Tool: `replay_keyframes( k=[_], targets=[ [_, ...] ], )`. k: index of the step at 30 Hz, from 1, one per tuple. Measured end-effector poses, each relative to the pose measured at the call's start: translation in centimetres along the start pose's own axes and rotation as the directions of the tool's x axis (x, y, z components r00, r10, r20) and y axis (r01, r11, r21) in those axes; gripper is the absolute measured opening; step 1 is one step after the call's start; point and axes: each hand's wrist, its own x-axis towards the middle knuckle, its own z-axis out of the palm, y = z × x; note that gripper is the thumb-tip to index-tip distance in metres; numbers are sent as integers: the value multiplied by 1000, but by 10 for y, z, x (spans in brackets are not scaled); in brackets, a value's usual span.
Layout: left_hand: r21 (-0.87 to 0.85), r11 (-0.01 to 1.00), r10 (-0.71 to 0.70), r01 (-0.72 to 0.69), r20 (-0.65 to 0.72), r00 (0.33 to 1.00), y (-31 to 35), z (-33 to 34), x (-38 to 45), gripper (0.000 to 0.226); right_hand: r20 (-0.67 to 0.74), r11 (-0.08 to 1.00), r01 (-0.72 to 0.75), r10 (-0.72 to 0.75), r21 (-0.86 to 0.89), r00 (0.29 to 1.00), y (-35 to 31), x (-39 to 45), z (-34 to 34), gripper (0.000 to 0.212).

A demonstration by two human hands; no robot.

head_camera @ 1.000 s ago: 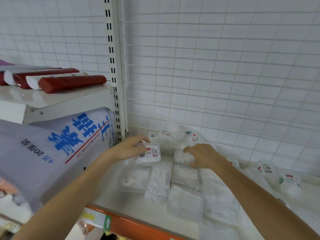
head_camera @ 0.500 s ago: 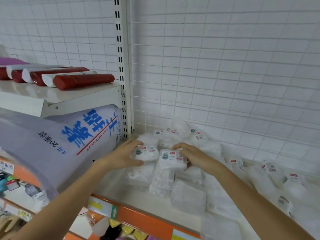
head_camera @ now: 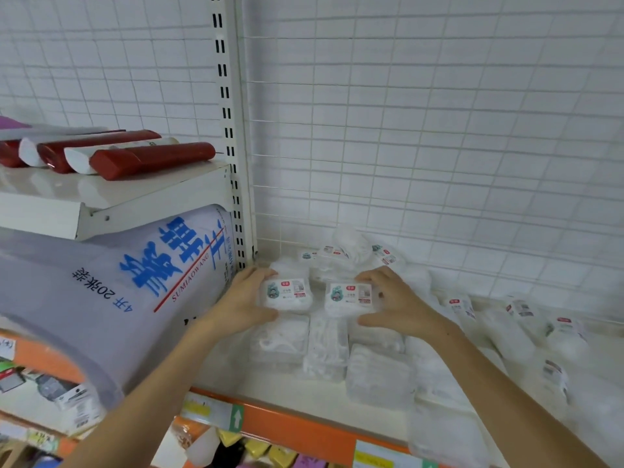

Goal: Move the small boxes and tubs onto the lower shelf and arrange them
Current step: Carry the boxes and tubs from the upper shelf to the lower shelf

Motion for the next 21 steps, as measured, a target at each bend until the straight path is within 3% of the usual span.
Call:
replay_keyframes(
  k=[6, 10, 13, 21],
  targets=[
    [-71, 977, 195, -202, -96, 976, 17, 11, 18, 70, -280, 989, -59, 19, -133, 960, 11, -47, -27, 66],
    [-143, 912, 366, -384, -138, 920, 53, 24, 25, 69, -409, 966, -174, 84, -189, 909, 24, -105, -51, 64],
    [-192, 840, 502, -508, -82, 861, 94, 45, 26, 68, -482, 950, -261, 150, -171, 863, 38, -163, -67, 66],
    [-346, 684, 706, -642, 91, 703, 226, 145, 0, 58, -648, 846, -522, 341, -104, 681, 64, -349, -96, 68]
  ],
)
